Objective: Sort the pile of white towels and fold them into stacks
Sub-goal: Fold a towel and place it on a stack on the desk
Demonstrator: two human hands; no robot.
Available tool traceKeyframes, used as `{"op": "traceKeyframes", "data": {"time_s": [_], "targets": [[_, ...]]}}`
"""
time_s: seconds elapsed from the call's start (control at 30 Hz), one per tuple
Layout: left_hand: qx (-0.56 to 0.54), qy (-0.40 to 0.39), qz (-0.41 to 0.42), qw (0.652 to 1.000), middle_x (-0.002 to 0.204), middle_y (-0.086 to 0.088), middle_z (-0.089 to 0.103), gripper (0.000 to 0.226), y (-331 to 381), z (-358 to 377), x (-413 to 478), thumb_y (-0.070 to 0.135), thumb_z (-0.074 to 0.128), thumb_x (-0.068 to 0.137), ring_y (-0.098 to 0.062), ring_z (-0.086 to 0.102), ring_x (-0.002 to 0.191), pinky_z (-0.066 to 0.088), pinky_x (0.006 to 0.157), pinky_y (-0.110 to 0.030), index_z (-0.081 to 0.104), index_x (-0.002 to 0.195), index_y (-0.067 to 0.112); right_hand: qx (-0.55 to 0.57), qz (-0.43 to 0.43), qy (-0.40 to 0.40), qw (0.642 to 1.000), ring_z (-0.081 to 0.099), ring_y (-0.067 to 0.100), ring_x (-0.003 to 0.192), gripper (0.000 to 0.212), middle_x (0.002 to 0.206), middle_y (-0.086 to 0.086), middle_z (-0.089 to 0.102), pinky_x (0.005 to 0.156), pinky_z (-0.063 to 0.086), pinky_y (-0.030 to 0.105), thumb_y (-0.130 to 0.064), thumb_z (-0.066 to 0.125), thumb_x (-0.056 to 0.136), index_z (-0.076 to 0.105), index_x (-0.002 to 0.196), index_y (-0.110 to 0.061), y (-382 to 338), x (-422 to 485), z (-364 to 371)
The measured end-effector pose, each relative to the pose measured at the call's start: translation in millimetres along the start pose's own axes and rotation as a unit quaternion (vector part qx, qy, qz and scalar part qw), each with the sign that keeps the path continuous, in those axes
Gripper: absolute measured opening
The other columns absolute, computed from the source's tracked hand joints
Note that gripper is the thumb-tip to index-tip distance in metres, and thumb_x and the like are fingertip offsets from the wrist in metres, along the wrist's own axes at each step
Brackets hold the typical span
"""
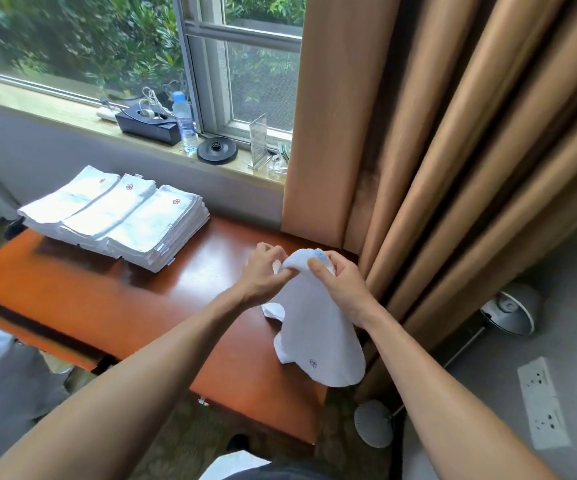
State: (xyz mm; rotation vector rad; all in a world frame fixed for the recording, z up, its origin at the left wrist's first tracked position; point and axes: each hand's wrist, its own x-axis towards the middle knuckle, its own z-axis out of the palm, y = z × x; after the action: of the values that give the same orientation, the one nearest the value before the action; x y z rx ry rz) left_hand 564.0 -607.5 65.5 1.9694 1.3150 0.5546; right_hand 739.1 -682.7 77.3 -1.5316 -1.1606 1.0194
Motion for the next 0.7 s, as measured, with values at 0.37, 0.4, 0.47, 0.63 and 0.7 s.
{"op": "traceKeyframes", "data": {"time_s": [0.37, 0.4, 0.47, 0.63, 0.7], "targets": [[0.010, -0.102, -0.025, 0.994, 0.072, 0.000, 0.045, 0.022, 4.7, 23.6, -28.7, 0.036, 0.044, 0.080, -0.025, 0.043, 0.072, 0.034, 0.068, -0.038, 0.041, 0.067, 0.018, 0.104, -0.028, 0.034, 0.994, 0.063, 0.003, 0.076, 0.013, 0.085, -0.010, 0.072, 0.070, 0.052, 0.018, -0.022, 0.060, 0.105, 0.073, 0.104, -0.024, -10.2, -19.0, -27.2], [0.003, -0.082, -0.044, 0.996, 0.077, -0.003, 0.050, 0.025, 2.4, 26.3, -28.0, 0.035, 0.046, 0.088, -0.025, 0.046, 0.076, 0.035, 0.068, -0.037, 0.046, 0.072, 0.016, 0.103, -0.034, 0.047, 0.993, 0.062, 0.003, 0.076, 0.012, 0.085, -0.010, 0.071, 0.070, 0.051, 0.017, -0.023, 0.060, 0.105, 0.072, 0.106, -0.022, -11.1, -19.3, -30.8], [-0.015, -0.041, -0.078, 0.996, 0.086, -0.004, 0.056, 0.024, -3.8, 27.3, -24.8, 0.029, 0.045, 0.102, -0.025, 0.050, 0.082, 0.037, 0.067, -0.036, 0.052, 0.086, 0.013, 0.098, -0.052, 0.082, 0.990, 0.060, 0.001, 0.074, 0.012, 0.083, -0.012, 0.069, 0.067, 0.049, 0.015, -0.023, 0.061, 0.105, 0.072, 0.105, -0.019, -13.3, -19.8, -38.1], [0.024, 0.023, -0.069, 0.997, 0.098, -0.009, 0.061, 0.014, -10.5, 17.5, -18.1, 0.023, 0.044, 0.105, -0.030, 0.057, 0.092, 0.044, 0.078, -0.039, 0.050, 0.095, 0.015, 0.038, -0.069, 0.163, 0.983, 0.060, -0.005, 0.068, 0.013, 0.077, -0.016, 0.069, 0.066, 0.049, 0.014, -0.023, 0.061, 0.105, 0.070, 0.095, -0.025, -4.8, -27.3, -54.7], [0.037, 0.046, -0.050, 0.997, 0.103, -0.005, 0.065, 0.011, -6.9, 12.5, -16.7, 0.027, 0.048, 0.104, -0.030, 0.060, 0.098, 0.048, 0.082, -0.040, 0.054, 0.098, 0.020, 0.012, -0.069, 0.190, 0.979, 0.059, -0.004, 0.070, 0.011, 0.080, -0.015, 0.068, 0.068, 0.048, 0.015, -0.024, 0.061, 0.104, 0.066, 0.094, -0.025, 0.0, -28.5, -60.2]]}}
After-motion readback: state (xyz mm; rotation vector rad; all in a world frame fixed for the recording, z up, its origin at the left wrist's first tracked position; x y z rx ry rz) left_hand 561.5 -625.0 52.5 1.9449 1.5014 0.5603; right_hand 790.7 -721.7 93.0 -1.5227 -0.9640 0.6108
